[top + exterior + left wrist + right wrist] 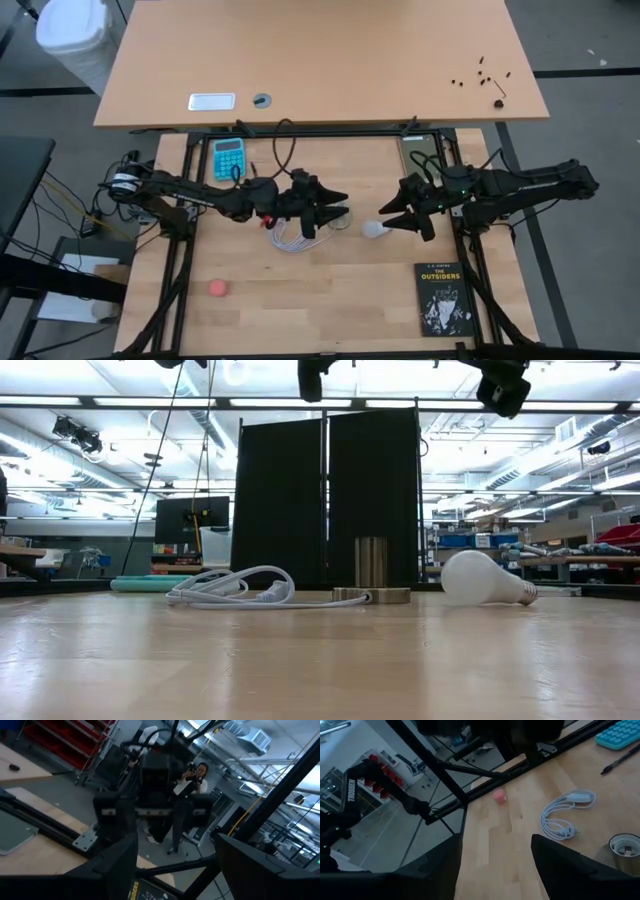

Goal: Screw lightbulb
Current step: Return to Home Position

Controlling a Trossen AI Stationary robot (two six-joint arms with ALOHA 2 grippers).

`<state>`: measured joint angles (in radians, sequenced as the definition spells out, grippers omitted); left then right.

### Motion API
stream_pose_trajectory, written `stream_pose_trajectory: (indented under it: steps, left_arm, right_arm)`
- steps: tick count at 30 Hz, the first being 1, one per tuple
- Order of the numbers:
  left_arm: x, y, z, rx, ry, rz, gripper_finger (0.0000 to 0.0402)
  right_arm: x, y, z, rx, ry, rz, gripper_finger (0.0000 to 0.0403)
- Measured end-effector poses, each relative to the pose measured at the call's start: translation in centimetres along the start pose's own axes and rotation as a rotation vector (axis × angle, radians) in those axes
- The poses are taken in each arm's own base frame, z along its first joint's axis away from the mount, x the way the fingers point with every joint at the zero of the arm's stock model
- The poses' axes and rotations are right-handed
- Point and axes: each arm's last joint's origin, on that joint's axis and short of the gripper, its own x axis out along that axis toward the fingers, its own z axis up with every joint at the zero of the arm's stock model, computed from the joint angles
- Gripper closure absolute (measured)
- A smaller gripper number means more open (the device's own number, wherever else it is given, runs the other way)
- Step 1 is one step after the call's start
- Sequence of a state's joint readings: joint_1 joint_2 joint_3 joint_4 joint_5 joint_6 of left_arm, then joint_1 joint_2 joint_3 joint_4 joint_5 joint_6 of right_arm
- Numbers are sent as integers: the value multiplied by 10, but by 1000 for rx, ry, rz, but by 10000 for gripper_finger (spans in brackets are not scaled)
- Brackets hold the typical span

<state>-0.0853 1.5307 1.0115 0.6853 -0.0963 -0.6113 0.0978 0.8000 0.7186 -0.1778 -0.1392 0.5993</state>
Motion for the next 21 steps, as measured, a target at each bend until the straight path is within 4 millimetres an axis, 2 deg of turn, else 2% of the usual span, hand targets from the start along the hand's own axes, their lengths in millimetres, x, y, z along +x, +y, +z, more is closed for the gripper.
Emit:
stream_pose_trajectory:
  steps: [4,11,21]
  left_arm:
    - [0,0,0,0,-2,-1,133]
    - [0,0,0,0,0,0,133]
    - [-3,2,5,3,-1,16,133]
  right_arm:
    - [3,-10,-6,1,-40,5,153]
    - [7,-25,-10,-38,-306,121,155]
    - [9,-47,-37,-48,-368,143,154]
